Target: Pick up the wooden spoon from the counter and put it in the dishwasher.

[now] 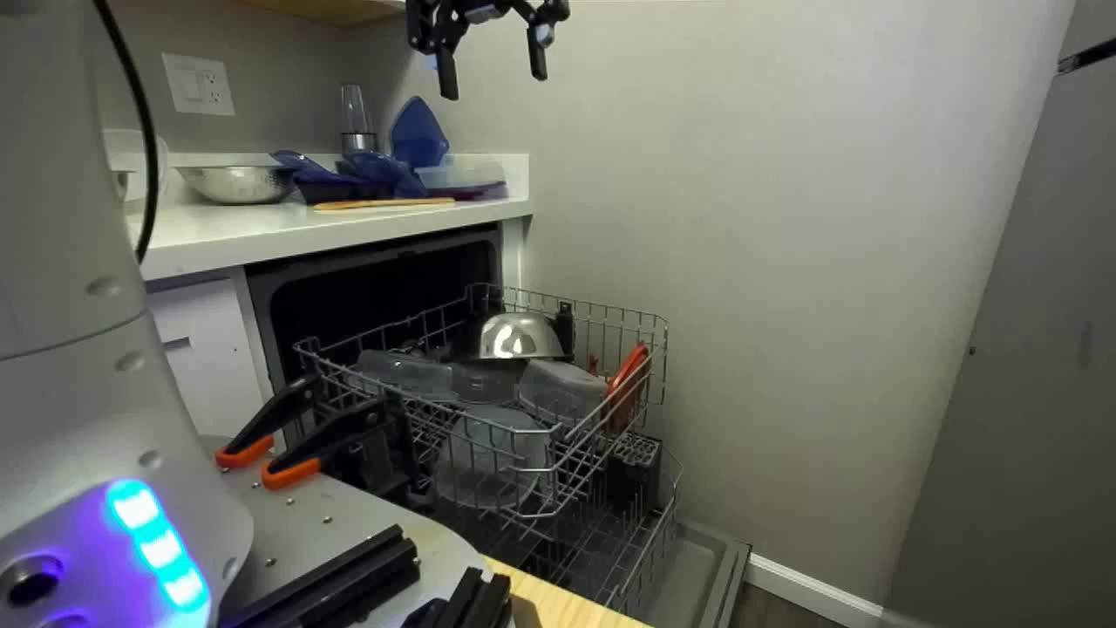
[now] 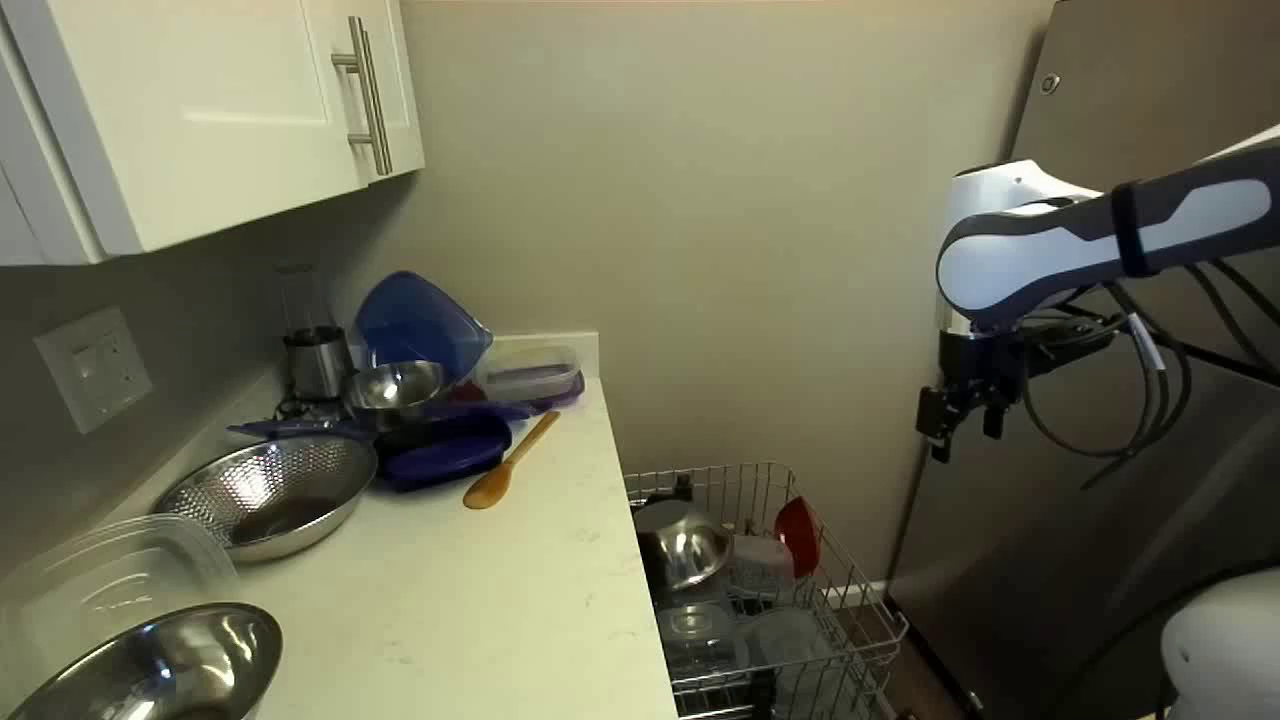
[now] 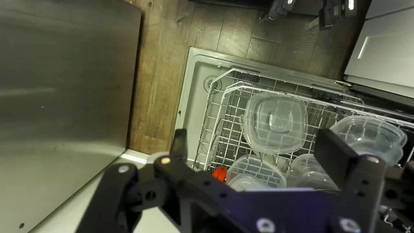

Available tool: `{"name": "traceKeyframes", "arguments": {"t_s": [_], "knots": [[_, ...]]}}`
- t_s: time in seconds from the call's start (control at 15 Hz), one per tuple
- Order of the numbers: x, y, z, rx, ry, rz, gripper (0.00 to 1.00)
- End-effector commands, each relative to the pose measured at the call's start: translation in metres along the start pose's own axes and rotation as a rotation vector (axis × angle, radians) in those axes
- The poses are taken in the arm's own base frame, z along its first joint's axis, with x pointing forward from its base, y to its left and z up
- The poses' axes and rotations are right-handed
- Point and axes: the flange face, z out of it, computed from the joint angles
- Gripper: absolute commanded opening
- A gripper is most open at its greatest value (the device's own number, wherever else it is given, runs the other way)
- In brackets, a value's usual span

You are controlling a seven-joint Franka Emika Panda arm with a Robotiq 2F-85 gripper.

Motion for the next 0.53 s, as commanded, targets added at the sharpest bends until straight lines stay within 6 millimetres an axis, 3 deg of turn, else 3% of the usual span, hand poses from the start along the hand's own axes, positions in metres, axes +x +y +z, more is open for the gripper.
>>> {"name": "traceKeyframes", "arguments": {"t_s": [0.0, 0.33, 0.47], "knots": [[0.000, 0.000, 0.000, 0.000, -0.001, 0.000, 1.00], [0.000, 0.000, 0.000, 0.000, -0.001, 0.000, 1.00], [0.018, -0.016, -0.006, -0.006, 0.016, -0.035, 1.00]]}}
